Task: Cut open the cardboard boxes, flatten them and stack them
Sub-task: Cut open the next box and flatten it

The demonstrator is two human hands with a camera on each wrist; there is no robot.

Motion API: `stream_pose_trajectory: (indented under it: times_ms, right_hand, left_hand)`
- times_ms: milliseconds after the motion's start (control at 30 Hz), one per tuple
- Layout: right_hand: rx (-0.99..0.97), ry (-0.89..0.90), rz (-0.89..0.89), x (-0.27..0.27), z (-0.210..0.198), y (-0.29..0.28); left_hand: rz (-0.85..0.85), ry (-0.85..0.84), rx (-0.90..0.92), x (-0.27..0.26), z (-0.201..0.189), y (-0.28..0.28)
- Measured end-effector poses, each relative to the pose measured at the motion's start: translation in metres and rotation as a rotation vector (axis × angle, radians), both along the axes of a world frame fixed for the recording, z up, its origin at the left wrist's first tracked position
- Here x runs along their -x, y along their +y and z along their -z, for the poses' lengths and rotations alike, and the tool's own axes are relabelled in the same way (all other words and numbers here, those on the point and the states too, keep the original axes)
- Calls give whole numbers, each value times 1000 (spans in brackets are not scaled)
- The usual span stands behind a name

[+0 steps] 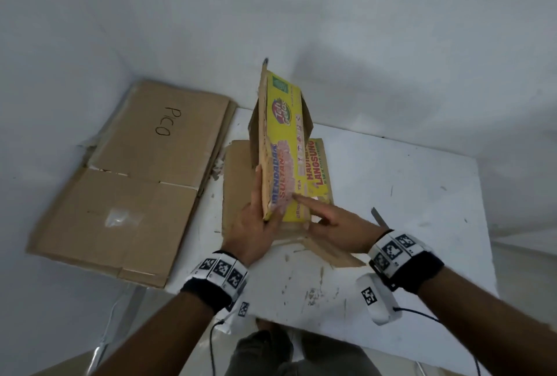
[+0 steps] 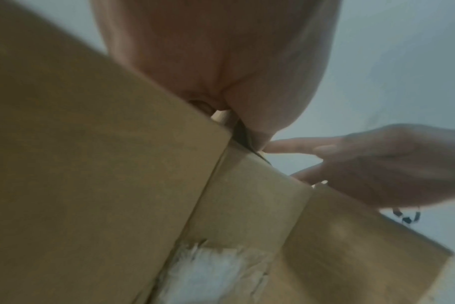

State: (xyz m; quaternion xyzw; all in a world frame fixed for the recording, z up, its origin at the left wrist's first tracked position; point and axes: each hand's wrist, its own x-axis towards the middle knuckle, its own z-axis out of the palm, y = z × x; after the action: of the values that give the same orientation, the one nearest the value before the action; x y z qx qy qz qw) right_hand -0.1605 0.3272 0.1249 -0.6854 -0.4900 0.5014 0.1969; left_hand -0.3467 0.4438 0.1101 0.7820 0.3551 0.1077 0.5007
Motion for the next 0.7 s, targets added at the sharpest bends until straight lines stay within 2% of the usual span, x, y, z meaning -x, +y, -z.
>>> stream_pose_trajectory:
  times_ms: [67, 200, 267, 367, 500, 600, 633, 700]
  right_hand:
    - [35, -30, -2, -16, -9, 9]
    - [-147, -358, 276, -59, -17, 62]
    - [-144, -498, 202, -74, -13, 94]
    - [20, -688, 22, -96, 0, 132]
    - [47, -715, 66, -137, -1, 164]
    - [116, -749, 90, -156, -3, 164]
    - [121, -712, 110, -157, -4, 159]
    - [94, -509, 173, -149, -11, 143]
  left_hand:
    - [10, 53, -74, 13, -1, 6]
    - [-21, 137, -117, 16, 0, 5]
    - [-54, 163, -123, 12, -3, 4]
    - [-75, 196, -127, 6, -6, 5]
    - [-90, 246, -162, -3, -5, 5]
    - [-113, 266, -167, -20, -7, 10]
    - [-127, 267, -171, -26, -6, 15]
    - [-159, 259, -164, -38, -1, 29]
